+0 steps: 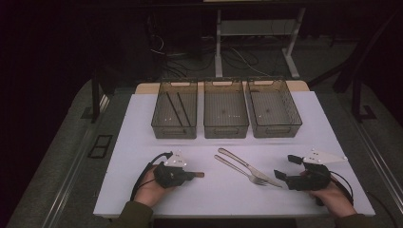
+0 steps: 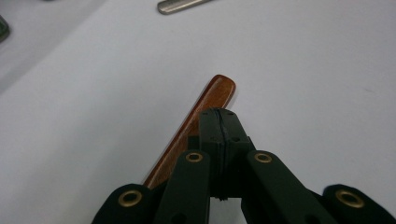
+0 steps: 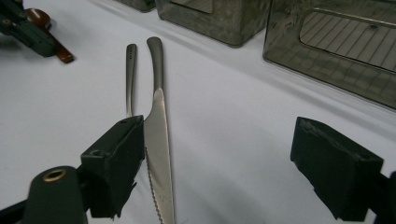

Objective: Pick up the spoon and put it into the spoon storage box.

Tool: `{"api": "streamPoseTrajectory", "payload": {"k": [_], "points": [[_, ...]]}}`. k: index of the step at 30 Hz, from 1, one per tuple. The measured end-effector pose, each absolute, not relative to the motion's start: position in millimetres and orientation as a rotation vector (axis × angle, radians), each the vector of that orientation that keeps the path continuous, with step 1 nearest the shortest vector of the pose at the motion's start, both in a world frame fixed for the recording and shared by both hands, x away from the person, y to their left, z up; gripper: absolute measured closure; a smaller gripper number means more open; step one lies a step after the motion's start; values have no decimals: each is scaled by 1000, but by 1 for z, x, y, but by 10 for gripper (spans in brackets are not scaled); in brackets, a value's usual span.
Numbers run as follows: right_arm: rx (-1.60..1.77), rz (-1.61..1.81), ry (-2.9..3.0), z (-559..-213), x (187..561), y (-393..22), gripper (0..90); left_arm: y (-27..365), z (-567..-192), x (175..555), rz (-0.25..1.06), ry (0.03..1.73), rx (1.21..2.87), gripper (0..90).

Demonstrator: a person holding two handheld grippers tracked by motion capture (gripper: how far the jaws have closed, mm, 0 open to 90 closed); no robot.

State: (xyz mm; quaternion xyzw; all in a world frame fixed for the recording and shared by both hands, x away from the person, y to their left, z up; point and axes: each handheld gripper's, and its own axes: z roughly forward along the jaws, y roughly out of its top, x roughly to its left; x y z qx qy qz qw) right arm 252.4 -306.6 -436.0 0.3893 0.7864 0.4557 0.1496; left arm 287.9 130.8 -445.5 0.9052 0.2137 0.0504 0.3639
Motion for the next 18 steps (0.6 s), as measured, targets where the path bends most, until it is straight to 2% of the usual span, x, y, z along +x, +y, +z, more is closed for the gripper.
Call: {"api": "streamPoseTrajectory", "payload": {"k": [10,18], "points": [[1096,1295,2274,-438,254,-304,171,124,-444,292,154,579,2325,886],[1059,1311,2274,-439,257,-299,171,132,-436,291,136,595,2239,759]]}}
